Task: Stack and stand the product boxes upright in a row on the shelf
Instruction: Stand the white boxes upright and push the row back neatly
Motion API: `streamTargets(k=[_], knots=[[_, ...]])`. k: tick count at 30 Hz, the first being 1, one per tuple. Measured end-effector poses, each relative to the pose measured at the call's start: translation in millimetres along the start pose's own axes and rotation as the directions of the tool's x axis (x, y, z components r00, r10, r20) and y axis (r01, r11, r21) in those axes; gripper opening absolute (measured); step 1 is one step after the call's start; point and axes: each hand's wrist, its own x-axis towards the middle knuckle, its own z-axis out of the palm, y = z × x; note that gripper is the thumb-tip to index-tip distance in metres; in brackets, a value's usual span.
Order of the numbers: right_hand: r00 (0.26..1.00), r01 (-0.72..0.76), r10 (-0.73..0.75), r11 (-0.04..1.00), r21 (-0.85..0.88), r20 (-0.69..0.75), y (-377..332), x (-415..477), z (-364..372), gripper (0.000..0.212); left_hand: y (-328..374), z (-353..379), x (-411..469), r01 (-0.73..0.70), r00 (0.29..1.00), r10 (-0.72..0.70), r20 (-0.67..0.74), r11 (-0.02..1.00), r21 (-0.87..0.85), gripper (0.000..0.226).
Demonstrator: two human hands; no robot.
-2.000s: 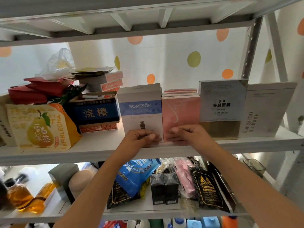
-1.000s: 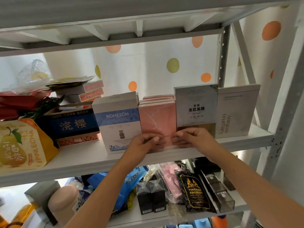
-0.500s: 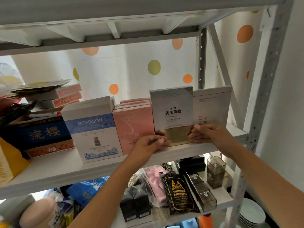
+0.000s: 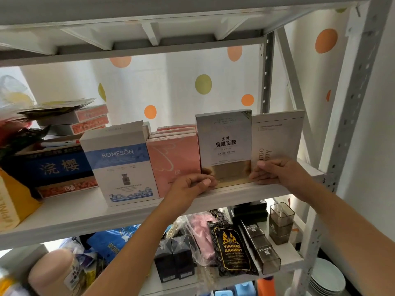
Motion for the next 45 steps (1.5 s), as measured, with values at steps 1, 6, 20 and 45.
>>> streamTargets(k=[1, 6, 20, 45], knots=[[1.0, 0.002, -0.002, 1.0, -0.014, -0.018, -1, -3, -8, 0.03, 0, 0, 0, -0.001, 1.0, 0.001, -0.001, 1.0, 0.002, 0.022], [0.986, -0.003, -0.003, 0.999, -0.034, -0.168, -2, -17, -62, 0.045, 0, -1, 0, 0.012, 1.0, -0.012, 0.008, 1.0, -0.003, 0.022], [0.905, 0.122, -0.166, 0.983, -0.137, -0.392, 5, -5, -81, 0.043, 0, 0, 3, 0.036, 0.999, -0.036, 0.008, 0.999, -0.035, 0.019], [0.963, 0.155, -0.131, 0.984, 0.084, -0.237, 12, 14, -74, 0.092, -1, -3, 6, 0.039, 0.999, -0.038, 0.02, 0.999, -0.019, 0.021]])
